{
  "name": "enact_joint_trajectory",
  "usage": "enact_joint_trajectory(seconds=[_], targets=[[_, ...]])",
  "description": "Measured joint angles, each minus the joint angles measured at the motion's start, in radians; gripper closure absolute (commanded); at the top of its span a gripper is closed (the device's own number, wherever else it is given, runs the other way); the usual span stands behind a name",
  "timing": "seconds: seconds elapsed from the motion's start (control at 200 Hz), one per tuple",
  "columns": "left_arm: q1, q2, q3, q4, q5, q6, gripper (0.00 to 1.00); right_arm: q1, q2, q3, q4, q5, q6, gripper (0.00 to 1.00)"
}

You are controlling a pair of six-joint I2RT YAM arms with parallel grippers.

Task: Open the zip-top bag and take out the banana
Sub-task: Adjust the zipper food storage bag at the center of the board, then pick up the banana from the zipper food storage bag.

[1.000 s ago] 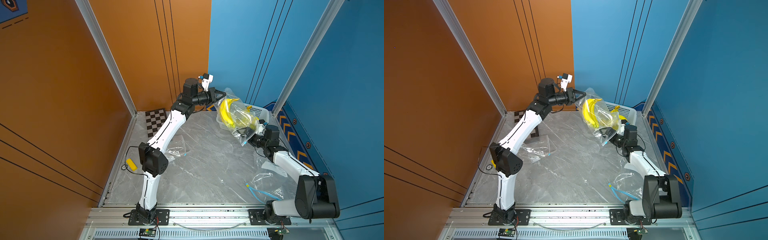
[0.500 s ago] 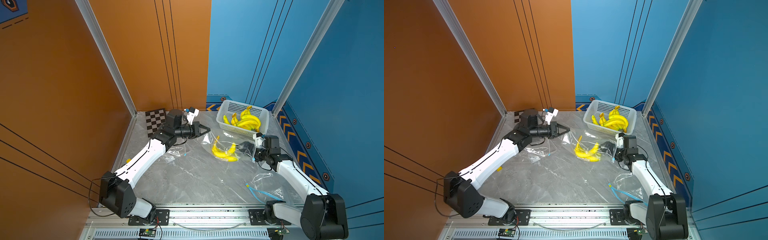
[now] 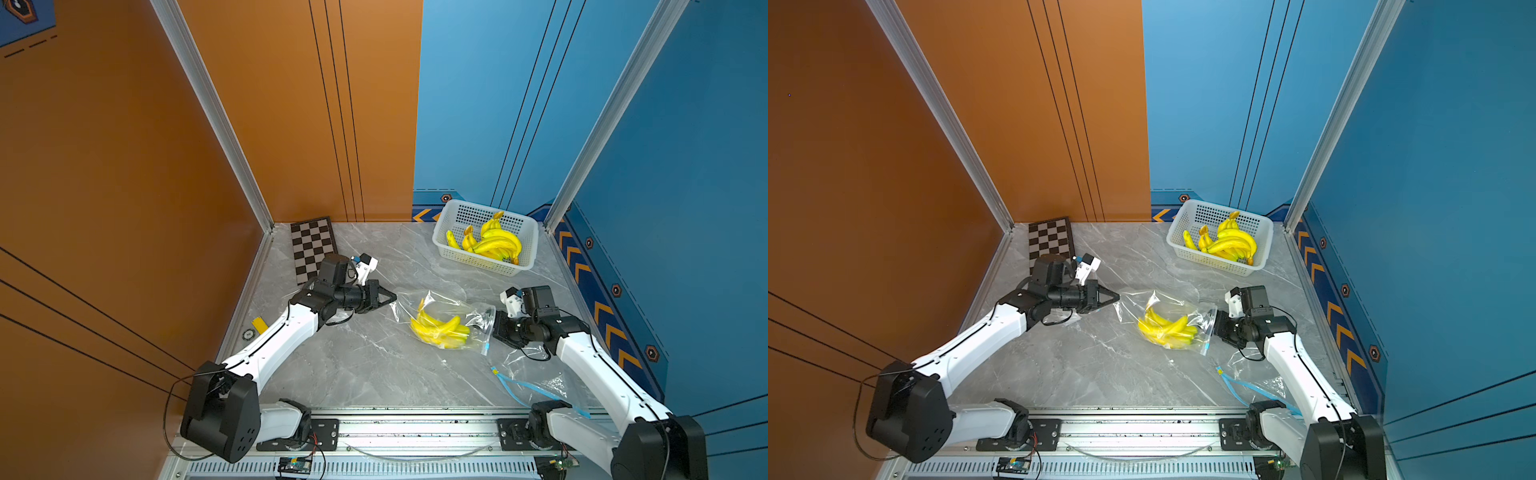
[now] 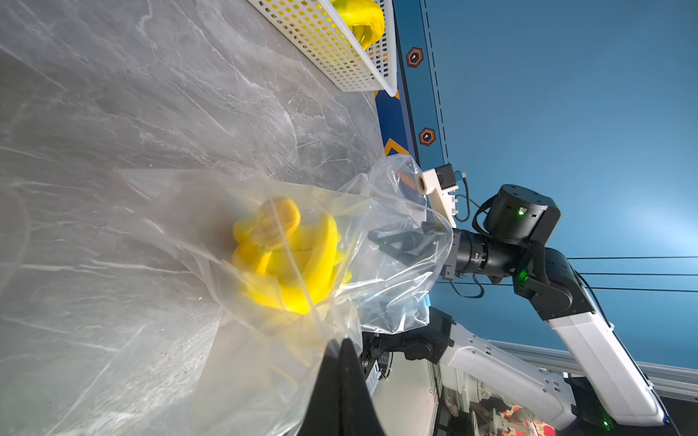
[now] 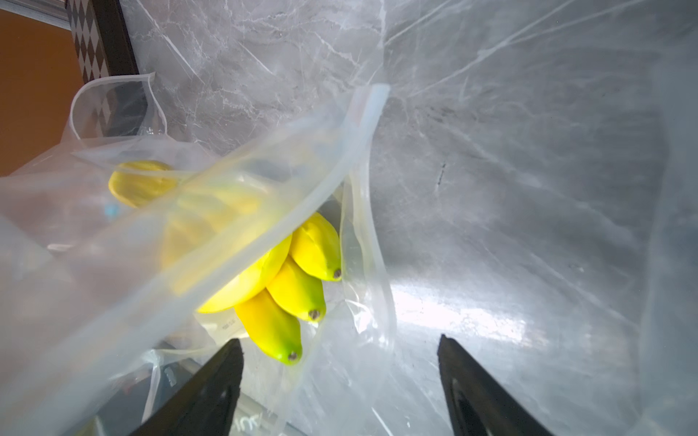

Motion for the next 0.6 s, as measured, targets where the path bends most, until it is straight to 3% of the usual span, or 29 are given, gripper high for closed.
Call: enact_joint_trajectory(seconds=[0.15,0.2,0.235,0.265,0.43,0.601], targets=[[0.008,-0.003,-0.015,-0.029,0.000,0.019,1.00,-0.006,-0.052,0.048,-0.085,-0.005,-0.022,0.42],[0.006,-0.003,-0.015,-0.032,0.000,0.024,1.00,-0.006,-0.077,0.048,-0.087,-0.017,-0.020,0.58],[0.003,-0.003,-0.015,-0.033,0.000,0.026,1.00,-0.006,-0.092,0.047,-0.084,-0.034,-0.011,0.78],[0.002,-0.002,-0.015,-0.033,0.001,0.028,1.00,-0.006,-0.097,0.045,-0.075,-0.048,-0.008,0.86],[0.001,0.010,-0.015,-0.033,0.003,0.032,1.00,-0.006,-0.088,0.004,-0.006,-0.110,0.018,0.86],[0.001,0.020,-0.015,-0.033,0.010,0.032,1.00,0.006,-0.051,-0.101,0.149,-0.175,0.099,0.77]])
